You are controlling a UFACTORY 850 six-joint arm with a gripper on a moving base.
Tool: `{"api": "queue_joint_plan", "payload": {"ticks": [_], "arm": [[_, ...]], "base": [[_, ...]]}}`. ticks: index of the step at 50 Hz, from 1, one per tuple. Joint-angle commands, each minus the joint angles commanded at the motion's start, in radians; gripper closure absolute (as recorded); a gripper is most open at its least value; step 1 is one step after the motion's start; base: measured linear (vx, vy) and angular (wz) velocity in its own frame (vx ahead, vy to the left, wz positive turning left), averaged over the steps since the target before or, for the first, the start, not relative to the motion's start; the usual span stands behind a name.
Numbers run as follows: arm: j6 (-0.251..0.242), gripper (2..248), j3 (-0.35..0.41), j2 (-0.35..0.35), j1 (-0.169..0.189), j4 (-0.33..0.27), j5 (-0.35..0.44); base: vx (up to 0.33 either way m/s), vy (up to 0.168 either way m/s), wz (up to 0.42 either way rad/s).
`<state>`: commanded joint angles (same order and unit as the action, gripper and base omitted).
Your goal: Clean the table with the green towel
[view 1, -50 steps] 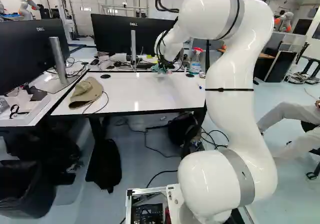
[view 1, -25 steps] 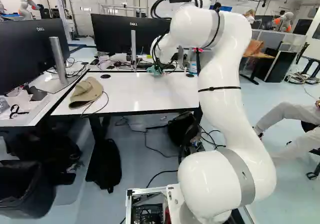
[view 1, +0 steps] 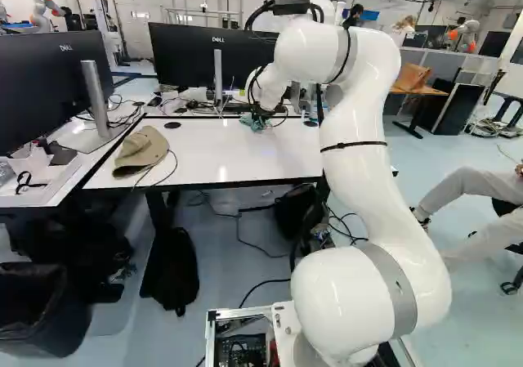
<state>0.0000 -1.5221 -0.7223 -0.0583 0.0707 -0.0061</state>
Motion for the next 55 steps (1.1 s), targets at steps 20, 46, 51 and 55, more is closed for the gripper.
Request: {"api": "queue_joint_plan", "payload": {"ticks": [20, 46, 51, 55], "arm": [[0.0, 200, 0.0, 0.0, 0.0, 0.0, -0.028], [0.0, 200, 0.02, 0.014, 0.01, 0.0, -0.076], [0.0, 200, 0.039, 0.027, 0.02, 0.0, -0.076], [0.0, 200, 0.052, 0.037, 0.029, 0.0, -0.076]], "base": [[0.0, 0.0, 0.0], [0.0, 0.0, 0.0], [0.0, 0.0, 0.0], [0.0, 0.0, 0.0]]}}
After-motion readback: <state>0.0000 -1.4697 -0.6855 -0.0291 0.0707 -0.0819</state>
